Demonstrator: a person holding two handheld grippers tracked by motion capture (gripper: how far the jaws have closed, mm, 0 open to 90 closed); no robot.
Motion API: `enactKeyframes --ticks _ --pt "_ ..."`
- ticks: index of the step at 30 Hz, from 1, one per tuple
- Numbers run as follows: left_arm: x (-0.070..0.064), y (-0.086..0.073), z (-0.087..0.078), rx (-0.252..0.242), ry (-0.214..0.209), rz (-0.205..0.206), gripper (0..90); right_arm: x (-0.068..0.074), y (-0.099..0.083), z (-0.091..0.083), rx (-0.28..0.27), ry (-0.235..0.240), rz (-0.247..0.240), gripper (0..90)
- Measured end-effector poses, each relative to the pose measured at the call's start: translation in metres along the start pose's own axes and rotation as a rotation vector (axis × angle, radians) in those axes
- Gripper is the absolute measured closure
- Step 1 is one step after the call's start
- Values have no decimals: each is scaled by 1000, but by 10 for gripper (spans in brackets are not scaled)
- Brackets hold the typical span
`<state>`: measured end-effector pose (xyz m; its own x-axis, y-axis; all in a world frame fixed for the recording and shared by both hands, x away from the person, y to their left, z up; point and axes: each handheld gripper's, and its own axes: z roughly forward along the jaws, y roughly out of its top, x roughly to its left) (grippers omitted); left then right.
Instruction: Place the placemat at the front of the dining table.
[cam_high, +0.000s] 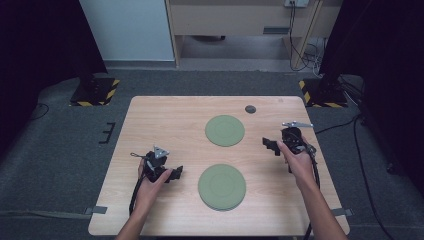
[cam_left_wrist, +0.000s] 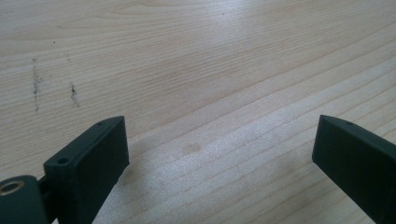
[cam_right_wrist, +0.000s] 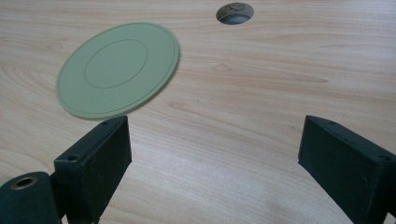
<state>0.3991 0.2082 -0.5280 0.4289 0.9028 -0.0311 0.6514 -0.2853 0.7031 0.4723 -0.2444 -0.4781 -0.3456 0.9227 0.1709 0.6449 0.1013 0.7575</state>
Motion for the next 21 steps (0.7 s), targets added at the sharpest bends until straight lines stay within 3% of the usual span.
enactKeyframes --ticks 11,21 --pt "-2 0 1 8 10 17 30 2 -21 -10 2 28 1 96" --pt "3 -2 2 16 21 15 30 4 -40 -4 31 37 7 96"
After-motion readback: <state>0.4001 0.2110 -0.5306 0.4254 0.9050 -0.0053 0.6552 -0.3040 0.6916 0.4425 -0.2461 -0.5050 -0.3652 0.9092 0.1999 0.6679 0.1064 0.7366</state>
